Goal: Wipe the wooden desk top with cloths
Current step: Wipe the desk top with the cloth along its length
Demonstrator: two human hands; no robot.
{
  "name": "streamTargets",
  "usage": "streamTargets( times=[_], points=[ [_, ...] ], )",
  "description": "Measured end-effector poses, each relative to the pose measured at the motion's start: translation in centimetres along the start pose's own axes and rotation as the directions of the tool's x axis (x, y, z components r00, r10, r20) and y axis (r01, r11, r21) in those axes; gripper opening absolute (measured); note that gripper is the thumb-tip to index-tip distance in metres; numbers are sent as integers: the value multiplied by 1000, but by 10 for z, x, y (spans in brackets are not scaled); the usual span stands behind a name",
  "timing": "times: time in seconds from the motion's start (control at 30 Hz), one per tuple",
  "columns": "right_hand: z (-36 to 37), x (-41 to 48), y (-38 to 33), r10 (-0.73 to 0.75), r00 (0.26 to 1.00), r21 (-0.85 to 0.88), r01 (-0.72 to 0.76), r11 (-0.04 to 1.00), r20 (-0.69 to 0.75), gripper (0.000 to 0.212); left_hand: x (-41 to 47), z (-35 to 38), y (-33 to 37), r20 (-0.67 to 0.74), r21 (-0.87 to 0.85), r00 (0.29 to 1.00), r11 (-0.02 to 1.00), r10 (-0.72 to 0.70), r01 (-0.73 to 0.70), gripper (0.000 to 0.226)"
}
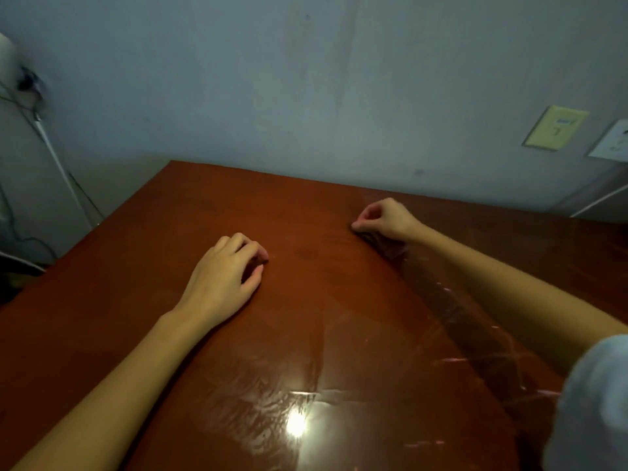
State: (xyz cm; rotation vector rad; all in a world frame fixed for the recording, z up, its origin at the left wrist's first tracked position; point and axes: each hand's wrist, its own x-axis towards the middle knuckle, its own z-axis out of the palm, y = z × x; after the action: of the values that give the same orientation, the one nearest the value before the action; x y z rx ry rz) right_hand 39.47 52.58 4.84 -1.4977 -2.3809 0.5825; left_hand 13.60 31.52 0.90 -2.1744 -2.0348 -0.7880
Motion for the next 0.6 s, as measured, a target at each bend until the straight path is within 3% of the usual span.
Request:
streamTargets(
  times=[0.1,0.23,0.3,0.43,0.6],
  points=[
    [-4,-11,11,-104,990,71,98,993,90,13,0,2,-3,-5,-1,1000,1000,-3,3,20],
    [-33,-1,28,-74,981,37,69,997,180,12,2,4,-3,-13,3,1000,1000,2,-2,19],
    [-25,10,11,-97,969,-30,106,994,226,13,2,5,-2,-9,4,1000,1000,11,-11,19],
    [4,32,-28,-197,949,6,202,979,245,14,1,3,-1,-10,-9,1000,1000,0,0,19],
    [-35,18,9,-96,933,-84,132,988,346,12,1,3,-2,-13,-14,1000,1000,-1,1,19]
  ],
)
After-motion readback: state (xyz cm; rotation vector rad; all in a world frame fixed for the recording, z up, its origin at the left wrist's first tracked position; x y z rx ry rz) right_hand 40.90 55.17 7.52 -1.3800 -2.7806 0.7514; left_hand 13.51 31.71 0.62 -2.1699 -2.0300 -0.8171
